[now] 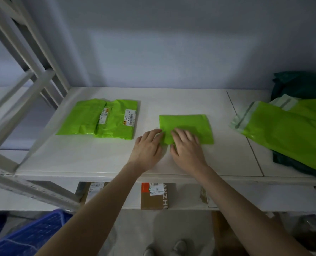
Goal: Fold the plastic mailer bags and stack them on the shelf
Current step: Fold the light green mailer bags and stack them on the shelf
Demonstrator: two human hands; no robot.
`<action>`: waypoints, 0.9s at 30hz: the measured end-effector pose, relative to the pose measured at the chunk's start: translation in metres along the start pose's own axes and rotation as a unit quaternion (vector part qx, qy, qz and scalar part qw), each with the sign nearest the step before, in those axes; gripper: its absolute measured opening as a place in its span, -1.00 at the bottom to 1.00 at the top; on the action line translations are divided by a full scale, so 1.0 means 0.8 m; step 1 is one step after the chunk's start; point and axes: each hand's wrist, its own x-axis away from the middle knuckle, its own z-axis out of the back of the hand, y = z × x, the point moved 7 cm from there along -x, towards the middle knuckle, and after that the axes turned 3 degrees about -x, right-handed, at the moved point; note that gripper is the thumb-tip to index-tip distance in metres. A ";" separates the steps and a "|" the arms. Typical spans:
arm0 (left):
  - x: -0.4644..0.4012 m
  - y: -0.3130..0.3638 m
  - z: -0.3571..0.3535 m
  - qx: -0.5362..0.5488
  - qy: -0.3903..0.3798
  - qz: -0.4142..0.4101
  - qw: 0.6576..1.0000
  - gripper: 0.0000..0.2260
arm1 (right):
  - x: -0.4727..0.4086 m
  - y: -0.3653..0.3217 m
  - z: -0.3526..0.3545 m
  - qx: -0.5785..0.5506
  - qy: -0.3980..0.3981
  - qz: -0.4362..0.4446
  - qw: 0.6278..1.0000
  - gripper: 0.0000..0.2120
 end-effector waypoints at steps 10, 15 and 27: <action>0.011 0.011 -0.020 -0.045 -0.060 0.020 0.997 -0.37 | 0.014 -0.011 -0.012 0.052 -0.035 -0.010 0.998 -0.49; 0.011 0.014 -0.025 -0.062 -0.058 0.042 0.996 -0.39 | 0.012 -0.010 -0.010 0.060 -0.029 -0.020 0.998 -0.53; 0.001 0.025 -0.021 -0.127 -0.077 0.015 0.989 -0.55 | 0.011 0.012 -0.005 0.013 -0.004 -0.003 1.000 -0.61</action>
